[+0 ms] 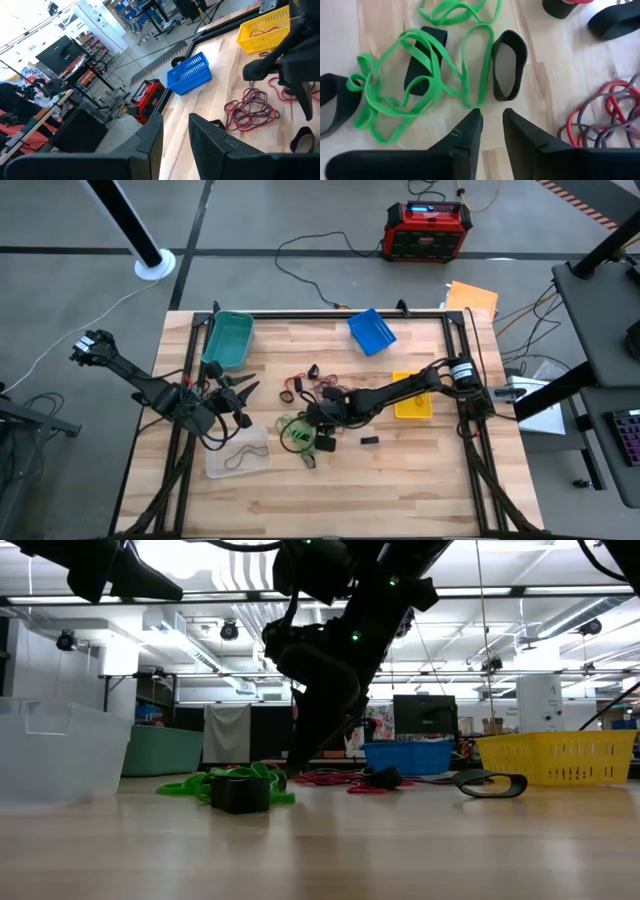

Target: Sort rubber bands into baskets

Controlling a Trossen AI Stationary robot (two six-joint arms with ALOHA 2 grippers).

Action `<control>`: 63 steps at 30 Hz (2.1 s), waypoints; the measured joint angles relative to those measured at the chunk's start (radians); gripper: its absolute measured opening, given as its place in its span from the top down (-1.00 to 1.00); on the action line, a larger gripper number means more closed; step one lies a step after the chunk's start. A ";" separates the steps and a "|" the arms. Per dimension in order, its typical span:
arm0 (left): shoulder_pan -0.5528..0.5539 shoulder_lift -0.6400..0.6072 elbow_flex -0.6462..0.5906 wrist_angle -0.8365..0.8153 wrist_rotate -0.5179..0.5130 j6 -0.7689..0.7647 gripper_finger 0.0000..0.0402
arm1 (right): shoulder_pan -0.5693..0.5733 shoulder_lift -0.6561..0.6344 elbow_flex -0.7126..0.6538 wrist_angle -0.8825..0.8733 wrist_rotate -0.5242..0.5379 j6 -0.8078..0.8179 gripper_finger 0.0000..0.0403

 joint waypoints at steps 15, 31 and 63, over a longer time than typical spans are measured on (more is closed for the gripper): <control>0.000 0.000 -0.002 0.000 0.000 0.000 0.61 | 0.002 0.030 0.000 0.066 -0.055 0.082 0.12; 0.000 0.000 -0.002 0.000 0.000 0.000 0.61 | 0.002 0.055 0.000 0.100 -0.053 -0.025 0.63; 0.000 0.002 -0.006 0.003 0.000 0.000 0.61 | -0.144 -0.258 0.000 -0.278 0.414 -0.164 0.95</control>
